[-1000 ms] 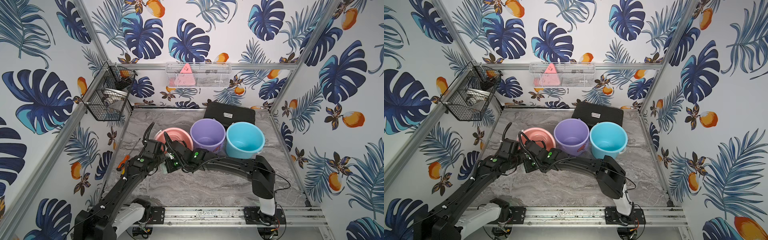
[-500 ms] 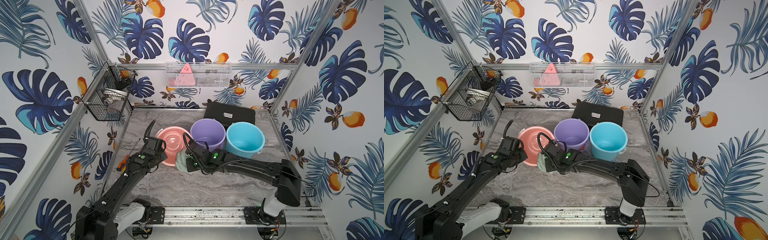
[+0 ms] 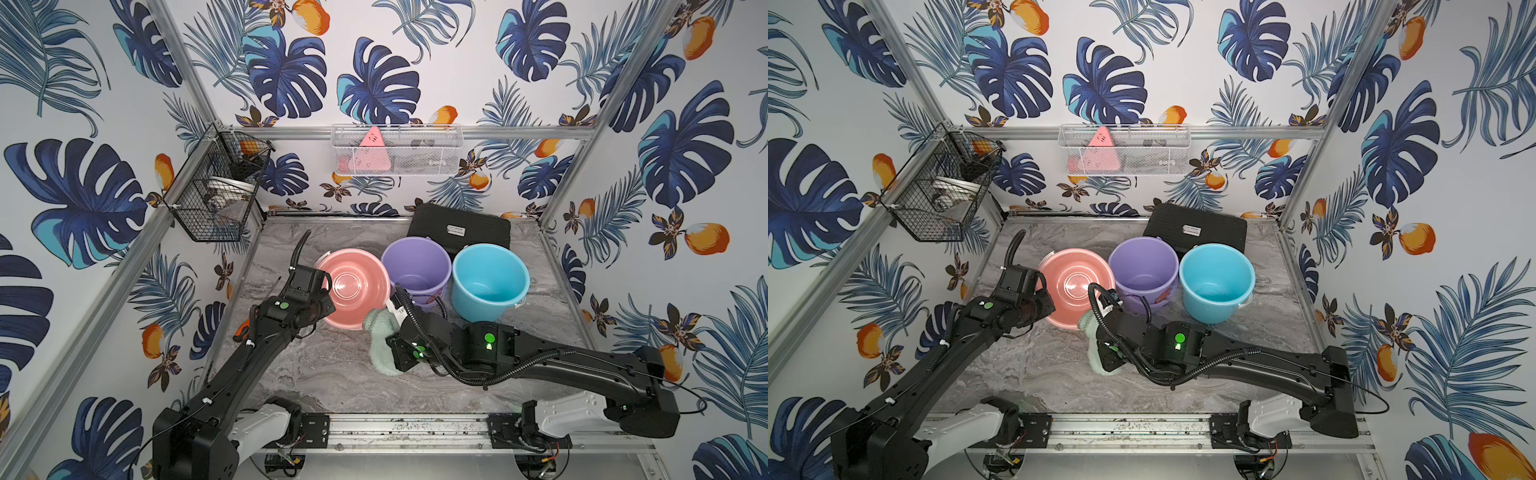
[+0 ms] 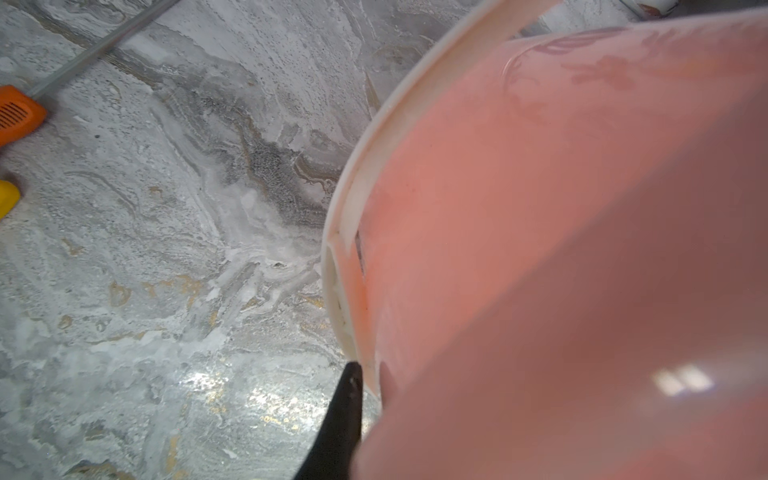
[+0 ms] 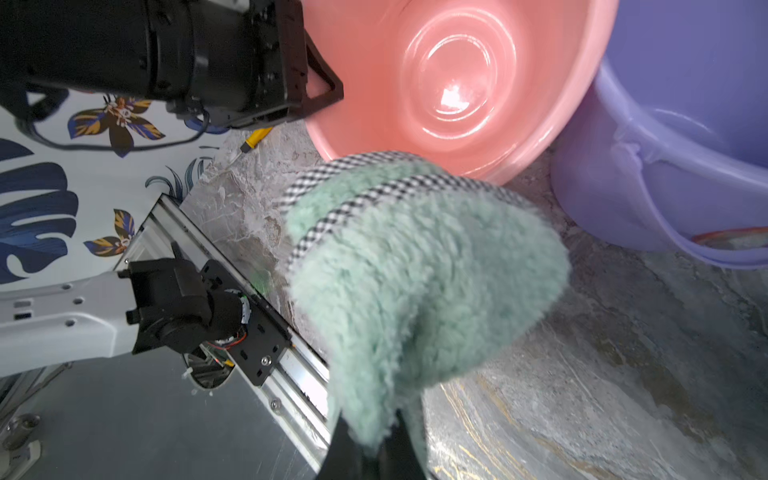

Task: Wipe the inside of the bucket with a cloth
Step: Wipe the dirt from the inside of the bucket.

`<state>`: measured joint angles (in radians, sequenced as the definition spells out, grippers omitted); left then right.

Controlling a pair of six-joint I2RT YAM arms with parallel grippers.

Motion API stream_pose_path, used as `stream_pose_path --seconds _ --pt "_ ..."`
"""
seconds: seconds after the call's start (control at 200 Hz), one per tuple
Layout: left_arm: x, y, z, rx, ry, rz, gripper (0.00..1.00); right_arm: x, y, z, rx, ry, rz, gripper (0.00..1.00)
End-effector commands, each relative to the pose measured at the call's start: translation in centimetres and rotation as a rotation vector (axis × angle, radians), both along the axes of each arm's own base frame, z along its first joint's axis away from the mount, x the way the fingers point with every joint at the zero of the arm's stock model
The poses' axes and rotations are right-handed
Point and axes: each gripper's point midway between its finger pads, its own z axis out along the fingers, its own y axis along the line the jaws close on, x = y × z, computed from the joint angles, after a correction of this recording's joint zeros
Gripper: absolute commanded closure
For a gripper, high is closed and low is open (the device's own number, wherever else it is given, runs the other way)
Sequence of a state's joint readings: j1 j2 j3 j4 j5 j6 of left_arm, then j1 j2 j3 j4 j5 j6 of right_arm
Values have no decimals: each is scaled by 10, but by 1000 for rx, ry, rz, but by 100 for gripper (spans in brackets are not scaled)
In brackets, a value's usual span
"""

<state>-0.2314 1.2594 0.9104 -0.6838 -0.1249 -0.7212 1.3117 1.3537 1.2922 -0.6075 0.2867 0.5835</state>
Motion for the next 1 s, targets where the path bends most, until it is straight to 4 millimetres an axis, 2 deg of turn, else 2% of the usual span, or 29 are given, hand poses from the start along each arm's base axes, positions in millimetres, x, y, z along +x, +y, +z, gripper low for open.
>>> stream_pose_path --seconds 0.0,0.105,0.2,0.26,0.32,0.39,0.51,0.651,0.846,0.996 --pt "6 -13 10 -57 -31 -79 100 15 23 28 119 -86 22 100" --pt "1 -21 10 -107 -7 -133 100 44 35 40 159 -130 -12 100" --pt "-5 -22 13 -113 2 -165 100 77 46 41 184 -111 -20 100" --pt "-8 -19 14 -114 10 -166 100 100 54 34 184 -104 -14 100" --pt "-11 -17 17 -123 11 -167 100 124 61 18 173 -69 -22 100" --pt "-14 -13 18 -127 19 -165 100 139 76 2 174 -10 16 100" --pt "-16 -10 19 -144 23 -165 100 150 100 -14 166 6 39 100" --pt "-20 -14 15 -172 48 -182 100 155 123 -24 185 24 59 100" --pt "-26 -9 1 -149 85 -170 100 151 134 -35 200 57 62 100" --pt "-22 -11 4 -165 83 -160 100 151 136 -47 158 81 53 100"
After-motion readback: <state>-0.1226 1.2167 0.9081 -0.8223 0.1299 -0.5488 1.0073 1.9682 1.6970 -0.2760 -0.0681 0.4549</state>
